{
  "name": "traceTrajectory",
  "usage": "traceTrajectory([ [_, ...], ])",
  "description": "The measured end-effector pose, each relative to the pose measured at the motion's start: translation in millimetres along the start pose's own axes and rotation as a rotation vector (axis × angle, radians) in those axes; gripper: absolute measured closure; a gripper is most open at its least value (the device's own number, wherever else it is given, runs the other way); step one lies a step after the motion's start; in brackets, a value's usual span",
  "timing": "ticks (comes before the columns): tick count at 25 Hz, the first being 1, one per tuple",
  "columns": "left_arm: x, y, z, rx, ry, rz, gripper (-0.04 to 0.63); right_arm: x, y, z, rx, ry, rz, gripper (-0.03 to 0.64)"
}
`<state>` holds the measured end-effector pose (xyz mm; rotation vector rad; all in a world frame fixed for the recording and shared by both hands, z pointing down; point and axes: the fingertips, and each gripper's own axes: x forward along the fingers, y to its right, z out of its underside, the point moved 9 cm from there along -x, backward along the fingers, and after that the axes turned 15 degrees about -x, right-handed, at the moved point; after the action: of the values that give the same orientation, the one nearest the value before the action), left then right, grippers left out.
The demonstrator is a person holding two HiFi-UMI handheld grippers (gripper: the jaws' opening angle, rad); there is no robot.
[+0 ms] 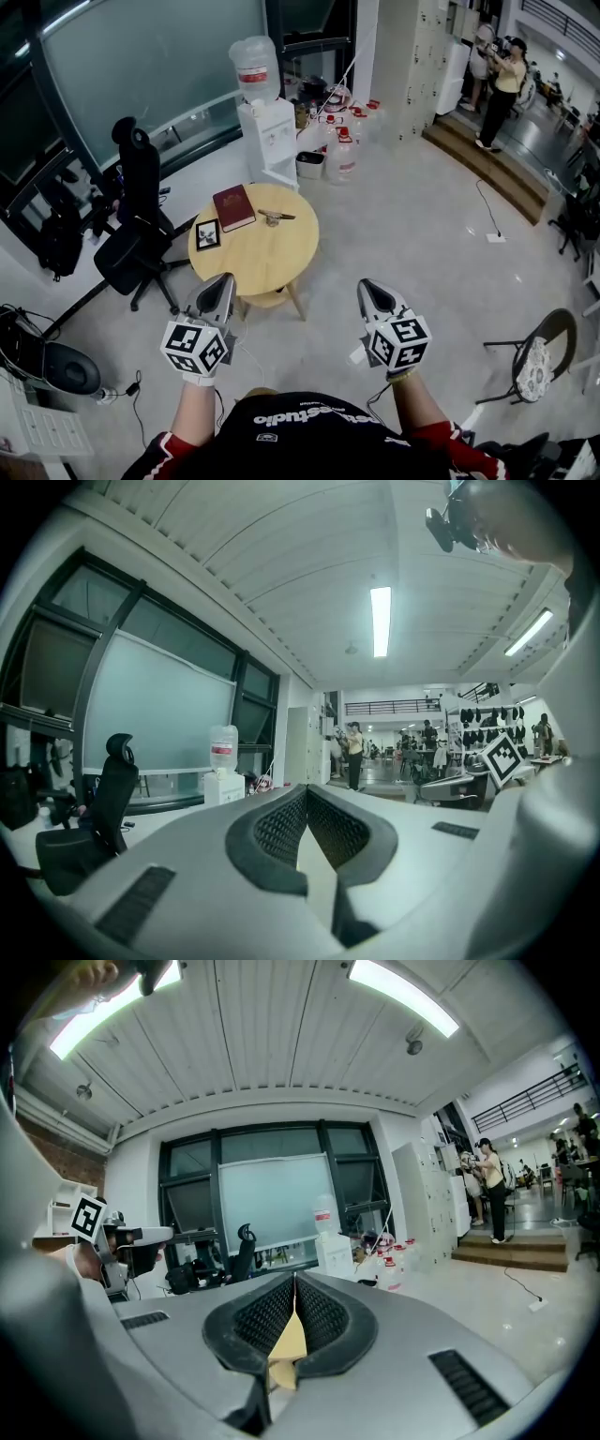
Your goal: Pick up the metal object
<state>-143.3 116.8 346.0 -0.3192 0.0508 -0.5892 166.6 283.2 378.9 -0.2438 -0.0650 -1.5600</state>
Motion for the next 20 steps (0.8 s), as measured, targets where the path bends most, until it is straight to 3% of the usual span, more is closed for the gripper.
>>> traceTrajectory([
  [12, 15.5, -10.6, 5.9, -0.015, -0.006, -0.033, 0.578, 25.6, 15.1, 14.8, 0.011, -0.033, -0.021, 0.591],
  [20, 51.2, -41.0, 4.1, -0.056, 0.006, -0.001, 0.578, 58.6, 19.5, 3.8, -0.015, -0.056, -0.009, 0.591],
])
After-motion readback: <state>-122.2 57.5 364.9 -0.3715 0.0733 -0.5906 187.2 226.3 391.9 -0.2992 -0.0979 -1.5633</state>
